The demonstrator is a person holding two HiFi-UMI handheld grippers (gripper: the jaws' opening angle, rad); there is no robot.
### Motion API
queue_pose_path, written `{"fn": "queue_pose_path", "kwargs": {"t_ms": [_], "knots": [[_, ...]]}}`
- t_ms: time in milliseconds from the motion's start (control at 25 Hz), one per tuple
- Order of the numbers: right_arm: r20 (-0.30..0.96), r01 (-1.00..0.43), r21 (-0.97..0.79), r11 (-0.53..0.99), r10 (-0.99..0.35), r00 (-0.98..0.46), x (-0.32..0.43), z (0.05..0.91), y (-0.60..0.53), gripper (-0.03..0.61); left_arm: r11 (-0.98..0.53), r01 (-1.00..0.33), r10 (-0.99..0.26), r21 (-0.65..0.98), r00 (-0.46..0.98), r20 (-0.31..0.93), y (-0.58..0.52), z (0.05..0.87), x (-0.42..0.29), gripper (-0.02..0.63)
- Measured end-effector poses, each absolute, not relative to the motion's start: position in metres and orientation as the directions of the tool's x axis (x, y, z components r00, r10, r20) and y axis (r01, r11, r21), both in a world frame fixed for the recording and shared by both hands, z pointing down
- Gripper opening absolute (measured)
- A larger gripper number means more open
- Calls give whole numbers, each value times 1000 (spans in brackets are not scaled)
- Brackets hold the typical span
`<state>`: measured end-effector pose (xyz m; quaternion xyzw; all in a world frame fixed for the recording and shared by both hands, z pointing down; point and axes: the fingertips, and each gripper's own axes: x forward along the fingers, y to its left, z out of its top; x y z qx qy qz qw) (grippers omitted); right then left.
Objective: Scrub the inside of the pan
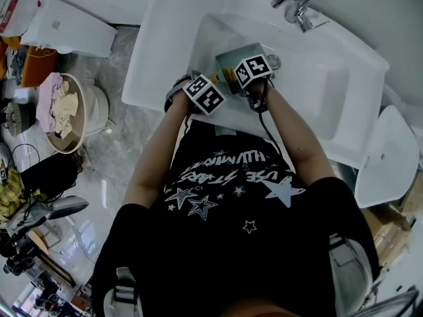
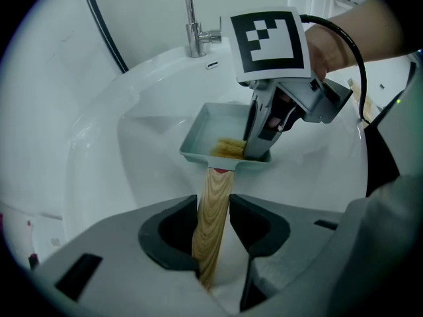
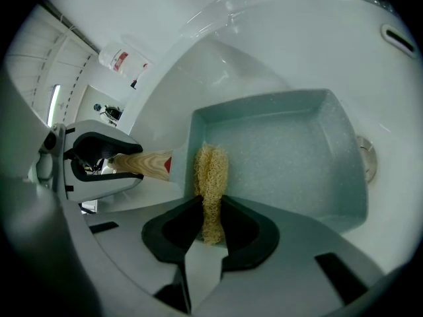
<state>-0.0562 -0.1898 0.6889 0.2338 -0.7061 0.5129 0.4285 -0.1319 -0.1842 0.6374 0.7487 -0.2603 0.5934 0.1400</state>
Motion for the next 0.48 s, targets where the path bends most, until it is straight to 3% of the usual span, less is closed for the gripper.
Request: {"fn": "queue_pose_path", "kwargs": {"t_ms": [480], "knots": [[824,-769,-556,315,87,-560,-55,685,-190,81,-832,-545,-234,-105,173,957,-184,636,-132,150]]}}
